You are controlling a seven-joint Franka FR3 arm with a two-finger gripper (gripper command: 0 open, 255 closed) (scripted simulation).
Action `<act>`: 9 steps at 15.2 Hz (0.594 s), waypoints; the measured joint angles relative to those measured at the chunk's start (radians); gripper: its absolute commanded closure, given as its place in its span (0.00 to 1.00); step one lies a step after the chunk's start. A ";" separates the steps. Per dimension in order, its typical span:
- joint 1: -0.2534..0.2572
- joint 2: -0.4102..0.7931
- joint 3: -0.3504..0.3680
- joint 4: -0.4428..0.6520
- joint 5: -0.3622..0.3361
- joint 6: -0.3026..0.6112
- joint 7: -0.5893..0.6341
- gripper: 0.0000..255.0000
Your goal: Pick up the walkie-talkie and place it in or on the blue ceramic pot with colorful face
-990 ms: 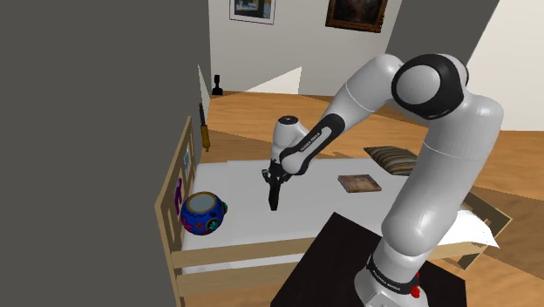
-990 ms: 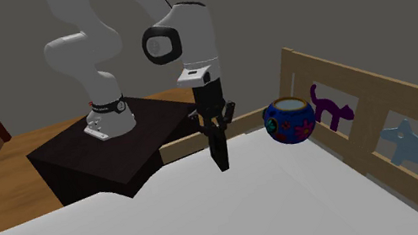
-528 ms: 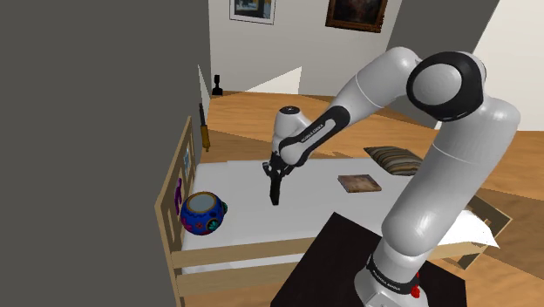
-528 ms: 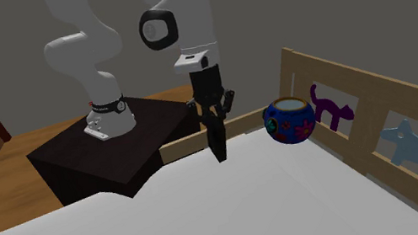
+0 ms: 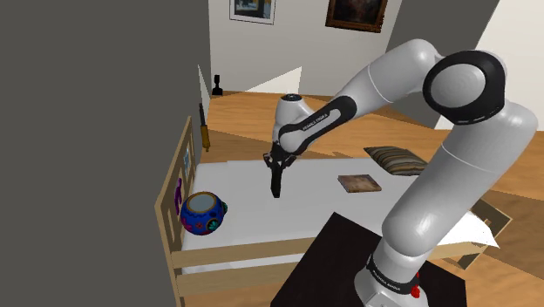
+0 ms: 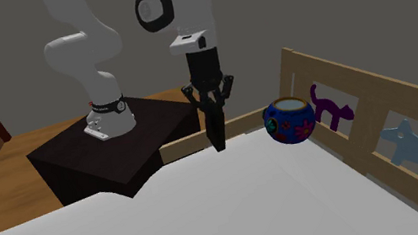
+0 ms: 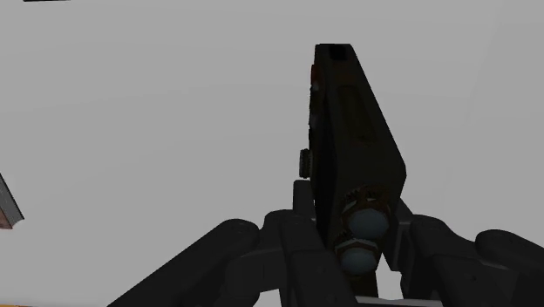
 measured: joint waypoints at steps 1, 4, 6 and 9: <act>0.001 -0.012 0.000 0.006 0.007 -0.017 -0.006 1.00; 0.004 -0.041 -0.001 0.020 0.021 -0.059 -0.020 1.00; 0.006 -0.055 -0.002 0.033 0.029 -0.086 -0.027 1.00; 0.009 -0.082 -0.003 0.050 0.041 -0.130 -0.038 1.00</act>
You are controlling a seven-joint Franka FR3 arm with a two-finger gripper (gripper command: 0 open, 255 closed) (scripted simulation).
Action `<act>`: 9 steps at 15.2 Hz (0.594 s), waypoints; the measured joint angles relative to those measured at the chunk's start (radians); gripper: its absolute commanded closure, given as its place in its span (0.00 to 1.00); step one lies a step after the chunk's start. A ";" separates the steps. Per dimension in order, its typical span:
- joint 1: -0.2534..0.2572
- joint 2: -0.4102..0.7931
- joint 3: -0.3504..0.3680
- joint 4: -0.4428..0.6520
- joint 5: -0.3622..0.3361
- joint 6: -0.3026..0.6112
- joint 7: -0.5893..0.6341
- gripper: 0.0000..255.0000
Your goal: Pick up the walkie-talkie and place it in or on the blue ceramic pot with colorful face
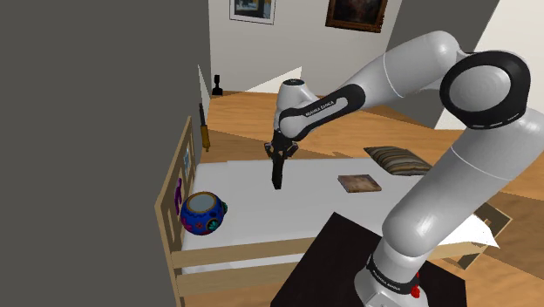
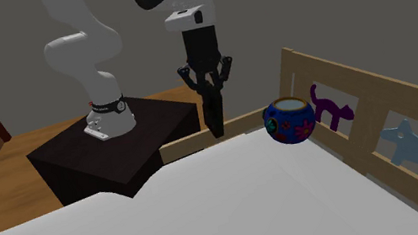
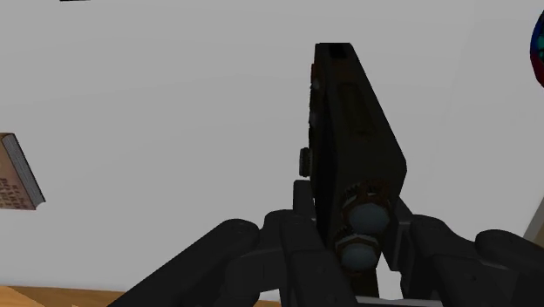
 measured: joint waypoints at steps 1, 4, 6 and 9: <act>0.001 -0.005 0.000 0.010 0.003 -0.015 -0.004 1.00; 0.003 -0.025 -0.002 0.032 0.012 -0.057 -0.014 1.00; 0.004 -0.042 -0.004 0.045 0.018 -0.085 -0.022 1.00; 0.016 -0.030 0.018 0.076 0.017 -0.108 0.010 1.00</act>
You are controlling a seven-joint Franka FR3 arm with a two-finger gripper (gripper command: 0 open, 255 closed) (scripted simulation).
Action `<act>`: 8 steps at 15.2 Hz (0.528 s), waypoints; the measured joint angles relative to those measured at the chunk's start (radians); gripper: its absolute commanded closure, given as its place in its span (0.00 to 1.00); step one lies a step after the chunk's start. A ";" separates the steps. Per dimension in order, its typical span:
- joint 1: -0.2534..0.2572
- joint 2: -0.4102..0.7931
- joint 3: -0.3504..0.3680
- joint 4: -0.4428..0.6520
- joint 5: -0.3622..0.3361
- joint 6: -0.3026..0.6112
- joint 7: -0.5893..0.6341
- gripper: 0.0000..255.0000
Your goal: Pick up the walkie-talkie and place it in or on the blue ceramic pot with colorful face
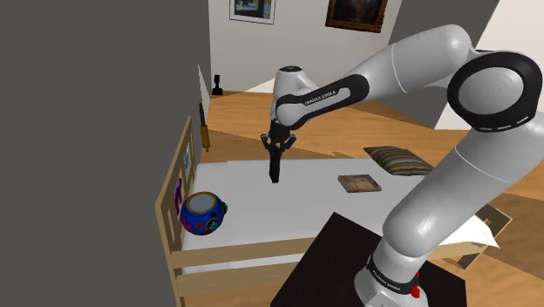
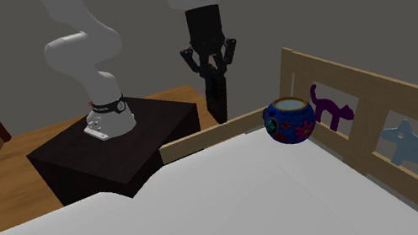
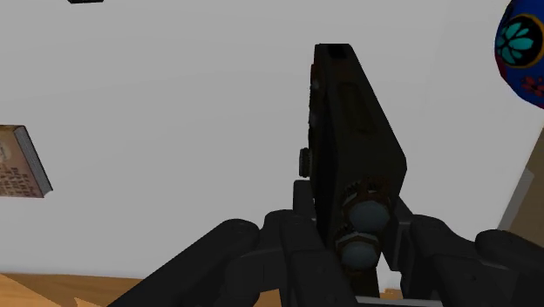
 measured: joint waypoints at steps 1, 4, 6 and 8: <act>0.005 0.013 0.010 0.017 -0.002 -0.007 0.016 1.00; 0.030 0.059 0.053 0.091 -0.012 -0.044 0.086 1.00; 0.046 0.110 0.081 0.156 -0.026 -0.064 0.136 1.00; 0.062 0.150 0.104 0.208 -0.040 -0.084 0.180 1.00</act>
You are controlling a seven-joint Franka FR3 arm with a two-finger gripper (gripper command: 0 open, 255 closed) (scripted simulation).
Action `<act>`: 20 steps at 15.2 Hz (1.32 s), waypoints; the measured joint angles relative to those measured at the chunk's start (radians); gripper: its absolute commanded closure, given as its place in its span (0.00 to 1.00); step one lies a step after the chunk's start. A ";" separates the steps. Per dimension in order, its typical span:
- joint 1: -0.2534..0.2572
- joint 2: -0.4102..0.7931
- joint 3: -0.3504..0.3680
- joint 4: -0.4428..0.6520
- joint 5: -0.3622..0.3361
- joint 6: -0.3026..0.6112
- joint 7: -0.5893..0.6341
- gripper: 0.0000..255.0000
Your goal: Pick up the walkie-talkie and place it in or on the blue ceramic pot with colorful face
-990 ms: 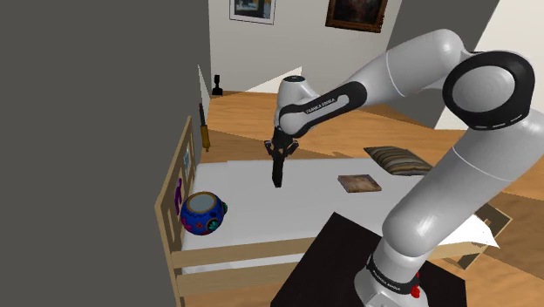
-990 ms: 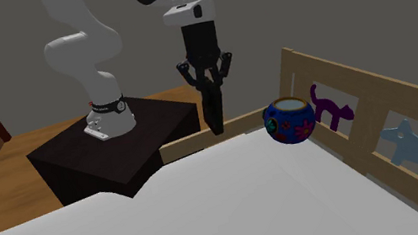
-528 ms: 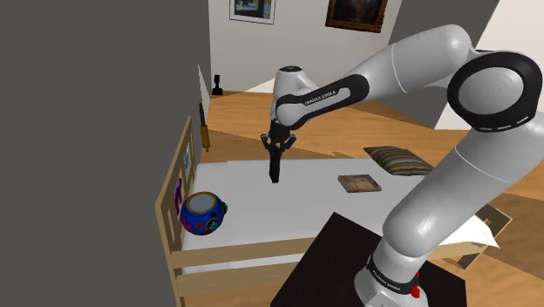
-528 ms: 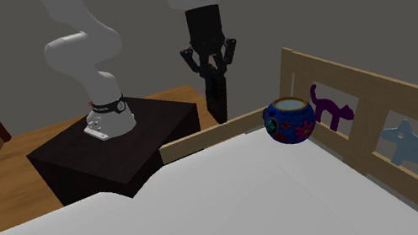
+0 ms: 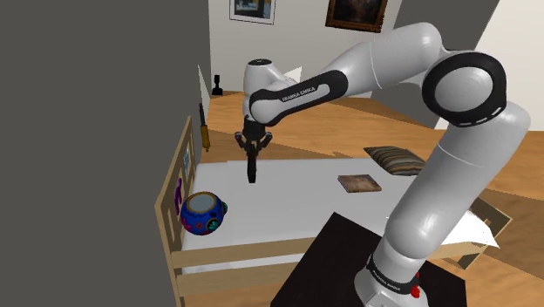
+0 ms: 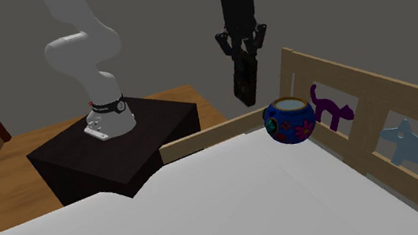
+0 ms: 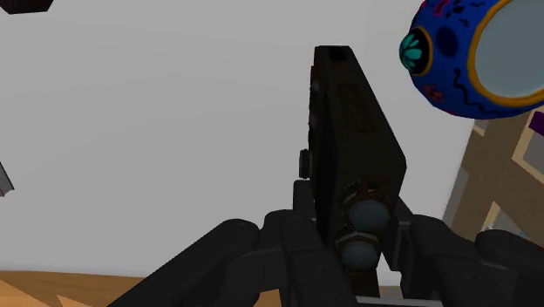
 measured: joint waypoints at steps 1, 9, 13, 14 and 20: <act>0.011 0.018 0.013 0.031 -0.006 -0.018 0.024 1.00; 0.103 0.232 0.084 0.334 -0.088 -0.148 0.197 1.00; 0.174 0.364 0.105 0.527 -0.137 -0.234 0.275 1.00; 0.194 0.403 0.107 0.581 -0.151 -0.255 0.292 1.00; 0.244 0.507 0.106 0.693 -0.186 -0.278 0.333 1.00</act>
